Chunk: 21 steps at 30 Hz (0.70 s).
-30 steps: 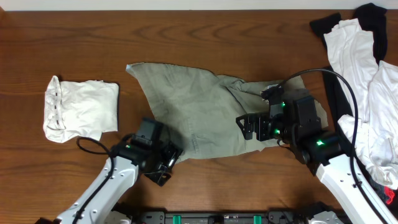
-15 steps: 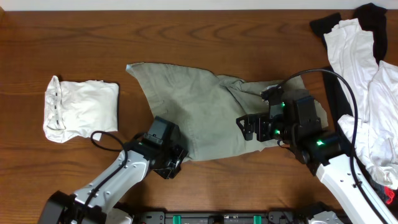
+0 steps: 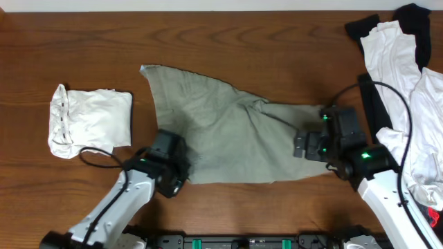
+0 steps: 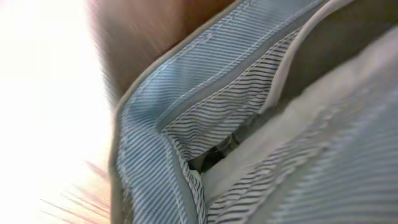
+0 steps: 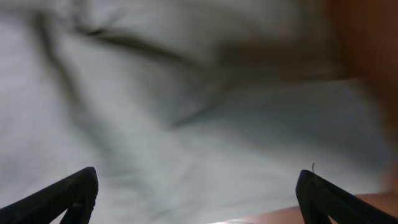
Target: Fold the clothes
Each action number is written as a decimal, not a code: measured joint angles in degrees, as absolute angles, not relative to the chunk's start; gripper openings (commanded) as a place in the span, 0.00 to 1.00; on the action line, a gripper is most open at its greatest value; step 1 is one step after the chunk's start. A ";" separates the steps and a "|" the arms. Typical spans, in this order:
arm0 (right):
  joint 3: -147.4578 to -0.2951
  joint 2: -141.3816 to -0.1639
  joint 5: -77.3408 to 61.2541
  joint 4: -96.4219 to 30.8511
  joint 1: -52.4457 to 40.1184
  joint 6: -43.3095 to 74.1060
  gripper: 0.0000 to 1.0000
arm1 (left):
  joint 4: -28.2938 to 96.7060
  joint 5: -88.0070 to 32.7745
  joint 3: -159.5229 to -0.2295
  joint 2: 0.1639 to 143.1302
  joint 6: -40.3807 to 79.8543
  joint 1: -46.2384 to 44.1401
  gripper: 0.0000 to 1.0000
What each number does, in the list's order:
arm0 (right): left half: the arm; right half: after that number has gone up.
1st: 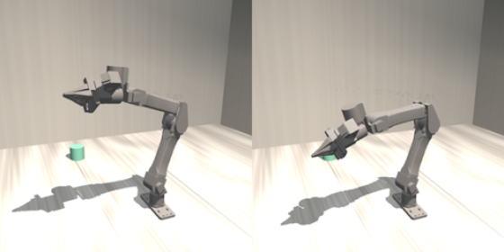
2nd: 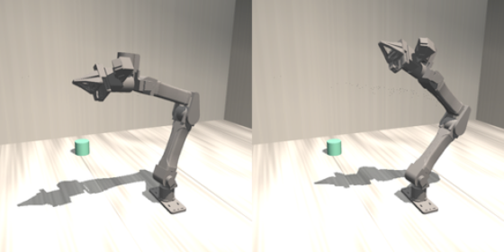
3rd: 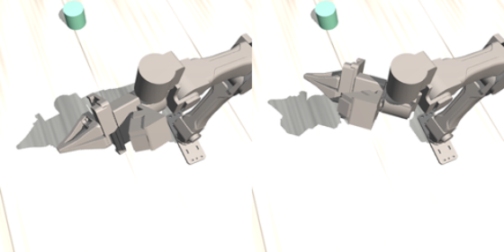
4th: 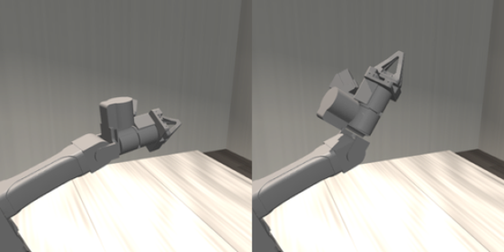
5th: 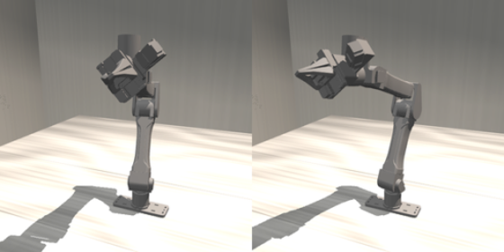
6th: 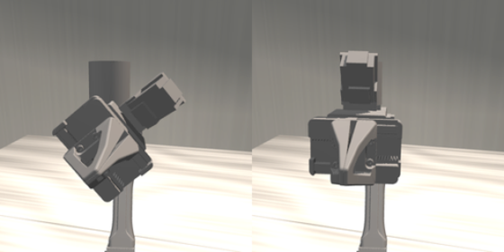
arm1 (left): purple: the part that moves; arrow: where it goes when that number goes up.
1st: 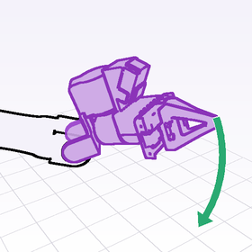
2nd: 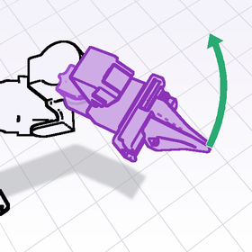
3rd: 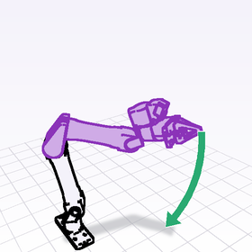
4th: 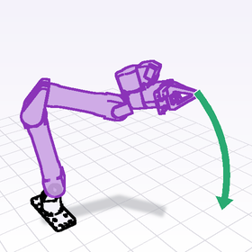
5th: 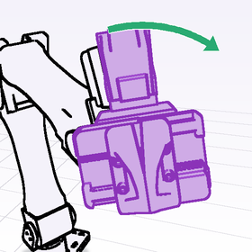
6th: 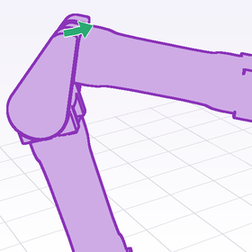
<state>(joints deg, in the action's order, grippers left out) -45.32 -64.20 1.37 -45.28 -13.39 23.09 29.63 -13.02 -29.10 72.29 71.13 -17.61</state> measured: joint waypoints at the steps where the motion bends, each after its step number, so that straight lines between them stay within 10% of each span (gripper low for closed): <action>1: -45.32 -64.20 2.07 -46.28 -12.34 23.77 0.99 | 29.98 -12.40 -29.10 71.66 70.39 -16.71 0.06; 21: -33.45 -64.20 2.09 -51.46 0.58 39.46 0.99 | 29.93 -9.85 -28.99 69.84 61.21 -13.54 0.06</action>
<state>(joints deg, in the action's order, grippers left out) -33.45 -64.20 2.09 -51.46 0.58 39.46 29.93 -9.85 -28.99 69.84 61.21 -13.54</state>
